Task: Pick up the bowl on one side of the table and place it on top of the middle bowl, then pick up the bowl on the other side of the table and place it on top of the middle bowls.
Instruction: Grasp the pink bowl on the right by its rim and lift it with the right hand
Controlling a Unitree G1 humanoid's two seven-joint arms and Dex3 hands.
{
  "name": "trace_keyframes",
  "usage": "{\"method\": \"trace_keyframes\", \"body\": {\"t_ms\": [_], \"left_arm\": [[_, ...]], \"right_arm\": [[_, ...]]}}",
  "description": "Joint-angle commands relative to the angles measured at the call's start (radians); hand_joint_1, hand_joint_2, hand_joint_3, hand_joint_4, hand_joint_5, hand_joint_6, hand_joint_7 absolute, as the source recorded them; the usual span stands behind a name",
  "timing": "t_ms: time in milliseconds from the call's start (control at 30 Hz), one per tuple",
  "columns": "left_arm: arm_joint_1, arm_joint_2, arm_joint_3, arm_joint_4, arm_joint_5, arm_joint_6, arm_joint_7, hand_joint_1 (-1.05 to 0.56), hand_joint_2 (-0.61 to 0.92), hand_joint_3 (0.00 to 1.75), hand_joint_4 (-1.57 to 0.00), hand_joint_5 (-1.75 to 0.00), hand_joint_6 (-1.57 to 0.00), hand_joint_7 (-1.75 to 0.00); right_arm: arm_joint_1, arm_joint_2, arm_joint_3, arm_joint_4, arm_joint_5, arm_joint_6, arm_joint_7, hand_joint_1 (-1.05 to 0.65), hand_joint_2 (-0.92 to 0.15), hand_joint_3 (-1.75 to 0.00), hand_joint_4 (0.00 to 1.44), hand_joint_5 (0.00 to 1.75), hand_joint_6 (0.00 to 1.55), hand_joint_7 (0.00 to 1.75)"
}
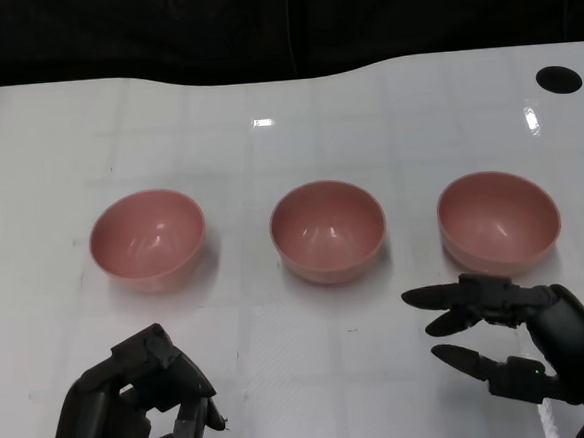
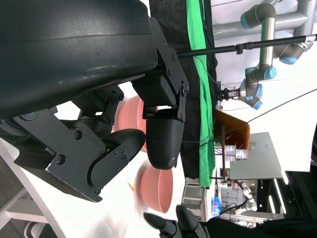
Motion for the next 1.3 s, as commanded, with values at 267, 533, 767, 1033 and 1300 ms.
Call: {"method": "trace_keyframes", "body": {"t_ms": [267, 533, 767, 1033, 1300], "left_arm": [[0.003, 0.002, 0.006, -0.012, -0.001, -0.003, -0.002, -0.08, 0.45, 1.21, -0.88, -1.55, -0.85, -1.37], [0.001, 0.010, 0.008, -0.011, -0.011, 0.002, -0.012, -0.08, 0.47, 1.16, -0.86, -1.57, -0.84, -1.37], [0.005, 0.009, 0.008, -0.016, -0.023, 0.009, -0.018, -0.08, 0.47, 1.17, -0.86, -1.55, -0.84, -1.37], [0.009, 0.006, 0.006, -0.019, -0.006, 0.007, -0.003, -0.08, 0.47, 1.19, -0.86, -1.55, -0.84, -1.38], [0.018, 0.007, 0.007, -0.029, -0.015, 0.011, -0.014, -0.08, 0.47, 1.19, -0.86, -1.55, -0.83, -1.37]], "right_arm": [[-0.063, -0.117, -0.046, -0.094, -0.225, 0.070, -0.095, -0.49, -0.92, -0.04, 0.21, 0.76, 0.50, 0.00], [-0.144, -0.187, 0.000, -0.131, -0.462, 0.234, -0.111, -0.59, -0.91, -0.01, 0.06, 0.68, 0.31, 0.00], [-0.232, -0.200, 0.073, -0.096, -0.632, 0.380, -0.127, -0.57, -0.86, 0.00, 0.03, 0.65, 0.30, 0.01], [-0.369, -0.193, 0.173, 0.087, -0.715, 0.508, -0.101, -0.51, -0.87, 0.00, 0.14, 0.44, 0.29, 0.00], [-0.511, -0.176, 0.276, 0.377, -0.723, 0.532, -0.157, -0.50, -0.89, 0.00, 0.25, 0.27, 0.32, 0.01]]}}
